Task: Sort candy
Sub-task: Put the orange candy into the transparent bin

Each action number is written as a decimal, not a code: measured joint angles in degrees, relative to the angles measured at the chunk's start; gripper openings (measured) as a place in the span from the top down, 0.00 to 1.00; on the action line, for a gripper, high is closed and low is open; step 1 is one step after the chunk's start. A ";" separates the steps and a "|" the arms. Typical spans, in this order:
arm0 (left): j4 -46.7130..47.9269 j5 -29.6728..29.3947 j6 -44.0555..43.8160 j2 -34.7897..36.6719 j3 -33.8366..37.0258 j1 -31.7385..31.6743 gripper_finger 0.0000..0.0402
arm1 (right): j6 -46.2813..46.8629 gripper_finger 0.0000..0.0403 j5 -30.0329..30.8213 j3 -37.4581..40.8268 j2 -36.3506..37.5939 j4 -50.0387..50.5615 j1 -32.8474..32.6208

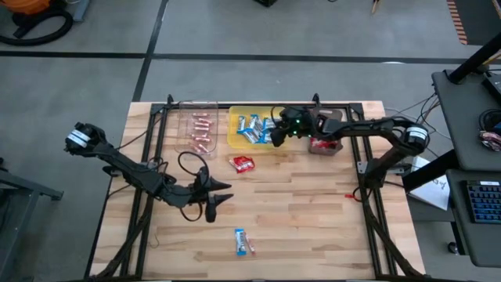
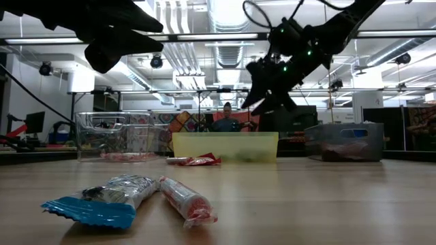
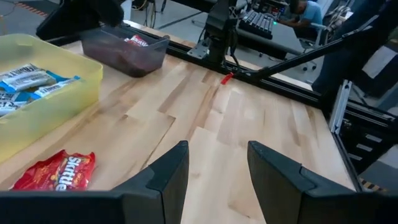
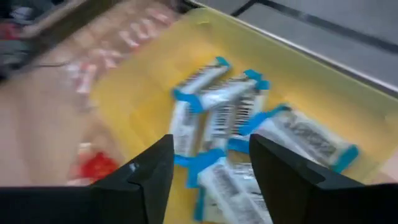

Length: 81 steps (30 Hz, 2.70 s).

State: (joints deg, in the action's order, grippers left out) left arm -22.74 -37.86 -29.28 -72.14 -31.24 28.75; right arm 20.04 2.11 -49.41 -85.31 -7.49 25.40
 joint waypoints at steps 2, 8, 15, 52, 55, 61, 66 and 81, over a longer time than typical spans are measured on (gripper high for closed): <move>0.00 1.28 -0.02 0.00 0.00 0.21 0.63 | 0.64 0.49 -3.77 0.00 1.38 0.07 -0.69; 0.31 8.23 -0.02 0.00 0.00 0.20 0.63 | 5.62 0.49 -16.89 -0.01 7.10 0.57 -6.20; 3.08 10.05 0.23 0.00 0.00 0.20 0.63 | 7.33 0.53 -17.07 -0.02 12.49 5.15 -19.23; 8.81 9.92 38.63 -7.03 0.00 -13.62 0.63 | 13.42 0.64 5.48 -0.02 7.95 17.59 -35.64; 8.80 9.93 39.65 -9.74 -0.44 -15.24 0.65 | 13.42 0.64 5.51 -0.02 7.95 17.54 -35.64; 9.20 9.98 43.70 -15.53 -3.39 -18.53 0.69 | 13.41 0.64 5.51 -0.02 7.95 17.53 -35.64; 11.91 9.89 45.31 -19.54 -5.50 -21.04 0.70 | 13.43 0.65 5.49 0.00 7.95 17.54 -35.64; 19.35 8.13 49.18 -26.51 -11.19 -24.22 0.70 | 13.41 0.65 5.48 0.00 7.95 17.69 -35.66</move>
State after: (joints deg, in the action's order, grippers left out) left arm -3.39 -29.73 19.90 -98.65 -42.44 4.54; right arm 33.45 7.60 -49.41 -77.36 10.20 -10.26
